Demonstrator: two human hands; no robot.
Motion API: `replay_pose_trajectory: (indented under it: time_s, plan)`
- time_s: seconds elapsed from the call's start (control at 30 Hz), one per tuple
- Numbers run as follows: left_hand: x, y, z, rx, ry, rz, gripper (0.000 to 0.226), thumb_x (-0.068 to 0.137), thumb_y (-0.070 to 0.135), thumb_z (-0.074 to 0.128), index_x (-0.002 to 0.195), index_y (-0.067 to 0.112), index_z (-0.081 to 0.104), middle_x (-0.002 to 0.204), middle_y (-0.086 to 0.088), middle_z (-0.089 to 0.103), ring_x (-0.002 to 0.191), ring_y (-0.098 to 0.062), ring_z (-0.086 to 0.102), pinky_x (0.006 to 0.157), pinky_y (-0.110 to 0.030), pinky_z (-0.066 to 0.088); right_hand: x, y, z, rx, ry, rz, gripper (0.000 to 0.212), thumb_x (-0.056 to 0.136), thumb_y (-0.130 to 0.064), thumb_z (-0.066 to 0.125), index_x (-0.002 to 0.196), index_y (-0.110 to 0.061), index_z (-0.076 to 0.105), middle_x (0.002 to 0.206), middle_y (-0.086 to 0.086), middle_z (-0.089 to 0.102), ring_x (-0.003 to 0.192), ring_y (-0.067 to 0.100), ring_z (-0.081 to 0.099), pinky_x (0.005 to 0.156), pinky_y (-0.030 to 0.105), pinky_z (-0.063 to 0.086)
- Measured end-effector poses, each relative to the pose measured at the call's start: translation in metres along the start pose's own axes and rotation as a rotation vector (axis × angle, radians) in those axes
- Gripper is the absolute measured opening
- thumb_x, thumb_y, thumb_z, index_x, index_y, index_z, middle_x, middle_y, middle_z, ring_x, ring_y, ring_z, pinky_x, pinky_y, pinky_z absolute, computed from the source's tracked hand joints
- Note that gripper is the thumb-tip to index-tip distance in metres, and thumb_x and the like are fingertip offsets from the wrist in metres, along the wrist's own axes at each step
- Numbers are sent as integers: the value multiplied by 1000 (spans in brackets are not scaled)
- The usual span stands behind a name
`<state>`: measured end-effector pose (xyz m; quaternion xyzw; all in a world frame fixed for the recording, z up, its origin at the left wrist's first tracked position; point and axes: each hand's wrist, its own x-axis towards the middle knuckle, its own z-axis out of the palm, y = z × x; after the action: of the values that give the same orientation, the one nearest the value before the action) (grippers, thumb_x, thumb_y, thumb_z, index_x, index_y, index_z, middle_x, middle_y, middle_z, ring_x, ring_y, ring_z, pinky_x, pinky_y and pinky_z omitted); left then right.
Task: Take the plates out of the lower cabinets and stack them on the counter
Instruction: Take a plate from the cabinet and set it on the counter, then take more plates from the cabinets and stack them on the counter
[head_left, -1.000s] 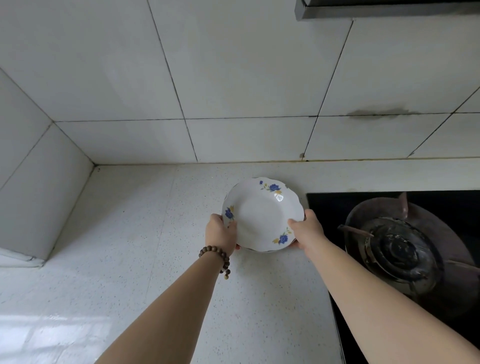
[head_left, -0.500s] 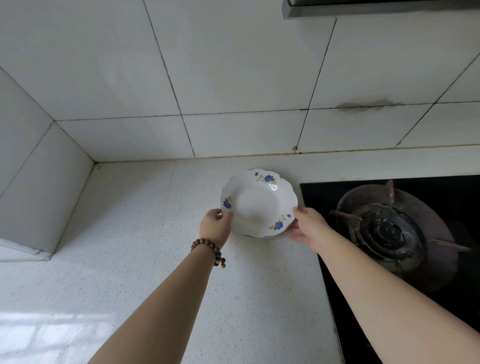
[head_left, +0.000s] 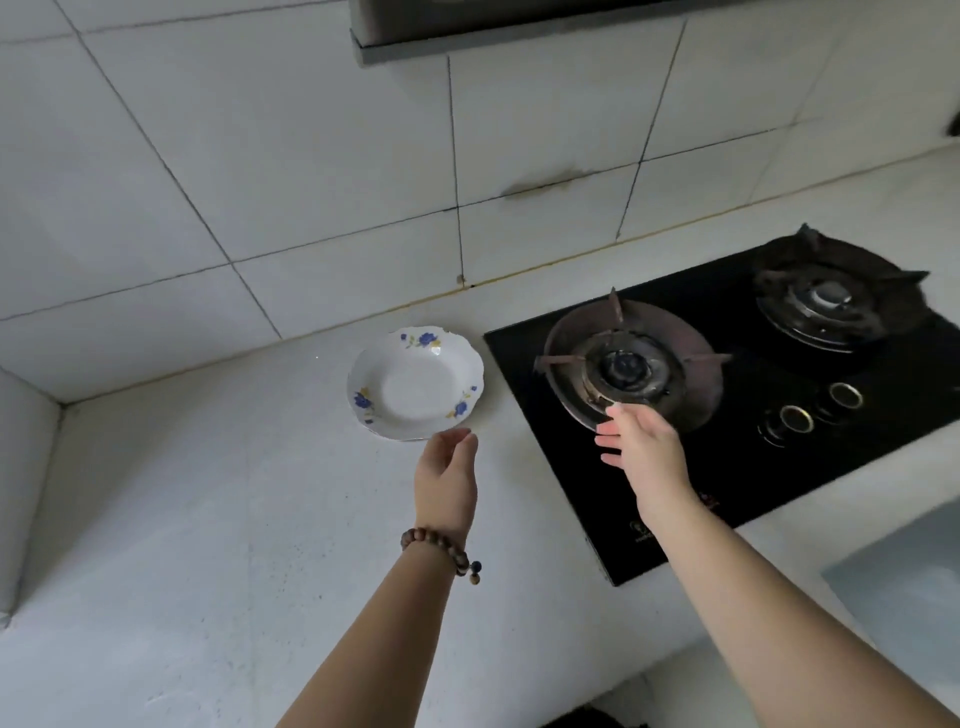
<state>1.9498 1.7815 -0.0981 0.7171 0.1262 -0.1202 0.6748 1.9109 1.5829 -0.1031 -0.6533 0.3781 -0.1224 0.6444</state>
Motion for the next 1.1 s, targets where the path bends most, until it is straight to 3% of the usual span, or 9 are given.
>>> replay_pose_trajectory:
  time_s: [0.2,0.37,0.6,0.93,1.1]
  plan:
    - [-41,-8,64,68,-296,-3,14,89,26,55,95,21,67,97,5,68,100,-11,62,91,-33,49,-36,30,-116,72,321,66,13,93,-22,51,93,-19,64,90,5,68,85,17,68,73,34,55]
    - [-97,-22,127,123,-568,-18,18,87,14,51,94,14,68,102,-8,70,101,-19,63,92,-34,50,-95,66,-201,216,600,136,13,92,-14,50,89,-14,62,80,7,62,73,20,61,65,31,49]
    - [-182,-57,198,242,-844,-66,16,91,19,52,89,17,68,94,-3,72,97,-19,66,88,-34,53,-170,113,-300,376,881,207,13,90,-13,52,93,-10,65,78,8,64,69,19,62,66,32,50]
    - [-304,-111,287,370,-993,-23,17,93,21,51,93,14,67,90,-1,72,90,-15,68,77,-28,52,-244,185,-430,473,1002,246,17,90,-13,50,88,-13,67,80,8,67,73,20,66,67,33,53]
    - [-374,-139,345,404,-1047,-20,17,93,21,50,91,16,66,92,-3,72,92,-17,68,82,-33,53,-275,216,-523,484,1053,254,15,89,-14,51,87,-13,67,78,7,67,71,20,66,64,31,52]
